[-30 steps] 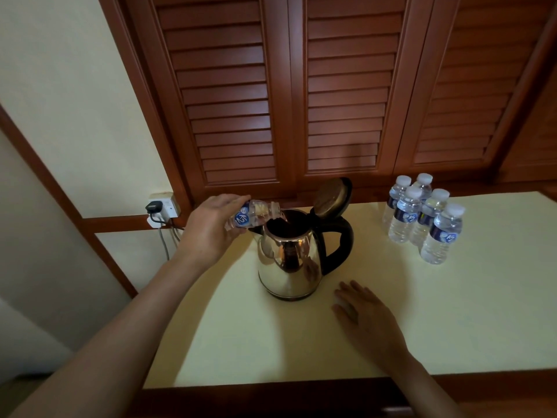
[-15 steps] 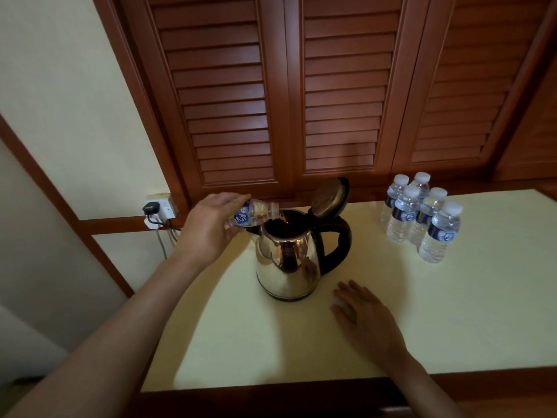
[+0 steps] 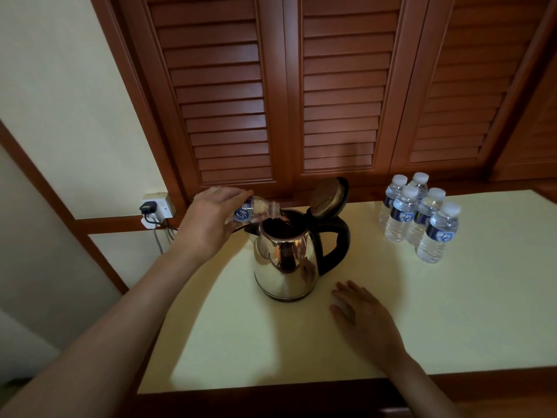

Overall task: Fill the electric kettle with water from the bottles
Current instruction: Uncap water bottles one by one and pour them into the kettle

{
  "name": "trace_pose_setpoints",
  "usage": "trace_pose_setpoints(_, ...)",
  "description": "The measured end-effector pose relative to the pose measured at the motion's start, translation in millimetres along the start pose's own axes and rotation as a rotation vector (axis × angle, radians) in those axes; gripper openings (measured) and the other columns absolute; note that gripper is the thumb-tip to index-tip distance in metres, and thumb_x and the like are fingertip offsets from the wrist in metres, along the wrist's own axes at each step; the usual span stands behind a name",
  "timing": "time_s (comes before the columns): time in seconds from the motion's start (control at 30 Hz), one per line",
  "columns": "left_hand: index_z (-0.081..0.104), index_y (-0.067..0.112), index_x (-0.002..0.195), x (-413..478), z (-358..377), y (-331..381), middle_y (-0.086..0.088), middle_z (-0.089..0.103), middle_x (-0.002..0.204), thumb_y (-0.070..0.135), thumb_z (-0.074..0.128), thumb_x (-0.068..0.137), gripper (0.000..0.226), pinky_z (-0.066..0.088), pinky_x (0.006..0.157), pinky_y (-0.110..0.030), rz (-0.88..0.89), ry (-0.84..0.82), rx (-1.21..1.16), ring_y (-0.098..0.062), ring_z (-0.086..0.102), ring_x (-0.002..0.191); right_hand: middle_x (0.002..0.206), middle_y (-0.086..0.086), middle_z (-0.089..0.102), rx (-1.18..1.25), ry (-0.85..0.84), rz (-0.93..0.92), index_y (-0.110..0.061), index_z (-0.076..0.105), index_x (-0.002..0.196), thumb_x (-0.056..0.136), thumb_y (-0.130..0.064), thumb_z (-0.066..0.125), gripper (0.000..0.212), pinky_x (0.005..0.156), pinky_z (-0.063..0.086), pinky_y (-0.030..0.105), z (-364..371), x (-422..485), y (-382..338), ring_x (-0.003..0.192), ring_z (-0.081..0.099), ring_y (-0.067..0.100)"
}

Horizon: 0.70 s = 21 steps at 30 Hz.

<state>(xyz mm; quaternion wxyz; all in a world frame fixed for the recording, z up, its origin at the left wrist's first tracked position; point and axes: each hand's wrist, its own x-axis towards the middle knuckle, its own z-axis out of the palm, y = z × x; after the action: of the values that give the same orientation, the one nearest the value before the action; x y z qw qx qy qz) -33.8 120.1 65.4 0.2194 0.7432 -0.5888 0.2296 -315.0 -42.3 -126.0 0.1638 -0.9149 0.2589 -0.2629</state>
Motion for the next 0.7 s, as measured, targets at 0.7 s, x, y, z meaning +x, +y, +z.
trace_pose_setpoints(0.7,0.069,0.007,0.126,16,-7,-2,-0.014,0.068,0.121,-0.01,0.081,0.07,0.06,0.039,0.095,-0.048,0.159,0.052,0.143,-0.039,0.059,0.112,0.138,-0.004,0.058,0.037,0.004,0.002,-0.019,0.067,0.125,0.092,-0.031,0.065,0.036,0.113,0.028,0.028,0,0,0,0.136,0.044,0.013)
